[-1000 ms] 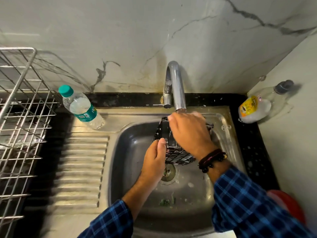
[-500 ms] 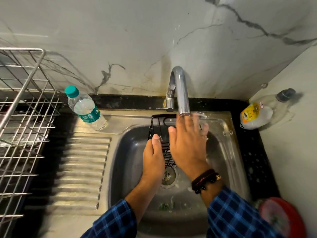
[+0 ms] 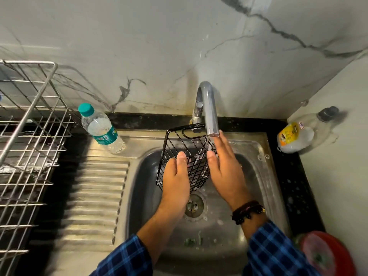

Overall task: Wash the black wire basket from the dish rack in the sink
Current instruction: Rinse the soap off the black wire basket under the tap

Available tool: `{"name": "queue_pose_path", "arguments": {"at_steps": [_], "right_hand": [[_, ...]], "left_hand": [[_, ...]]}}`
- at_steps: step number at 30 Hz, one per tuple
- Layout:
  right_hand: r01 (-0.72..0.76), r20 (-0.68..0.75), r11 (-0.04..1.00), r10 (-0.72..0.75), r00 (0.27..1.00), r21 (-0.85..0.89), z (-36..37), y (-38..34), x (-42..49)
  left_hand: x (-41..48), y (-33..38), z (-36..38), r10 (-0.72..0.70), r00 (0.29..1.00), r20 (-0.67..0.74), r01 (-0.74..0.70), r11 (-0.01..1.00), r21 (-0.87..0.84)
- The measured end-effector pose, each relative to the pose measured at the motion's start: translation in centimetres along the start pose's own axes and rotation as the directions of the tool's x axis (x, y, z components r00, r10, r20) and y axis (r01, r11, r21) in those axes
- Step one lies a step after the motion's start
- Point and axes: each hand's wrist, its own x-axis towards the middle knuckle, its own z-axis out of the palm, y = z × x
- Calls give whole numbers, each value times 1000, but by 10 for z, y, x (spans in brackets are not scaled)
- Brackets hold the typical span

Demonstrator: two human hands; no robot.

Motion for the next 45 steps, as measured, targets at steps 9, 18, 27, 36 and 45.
{"name": "queue_pose_path", "arguments": {"at_steps": [9,18,27,36,45], "right_hand": [[60,-228,995,-77,970,-83,10,2,-26],[53,-511,868,240,825,493,16,-22,-21],[-307,135,775,280,950,553,3,-9,31],[-316,154,649,295,943,692,-4,-2,49],[-296,181,826,237,954,480,-3,-17,51]], "left_hand": [[-11,-7,-6,70,996,48,-72,996,53],[-15,-7,-5,164,986,-8,-163,985,64],[5,-12,-45,50,998,27,-49,998,-43],[7,-21,-62,107,978,181,-126,988,95],[13,14,-67,279,954,-111,-220,901,373]]}}
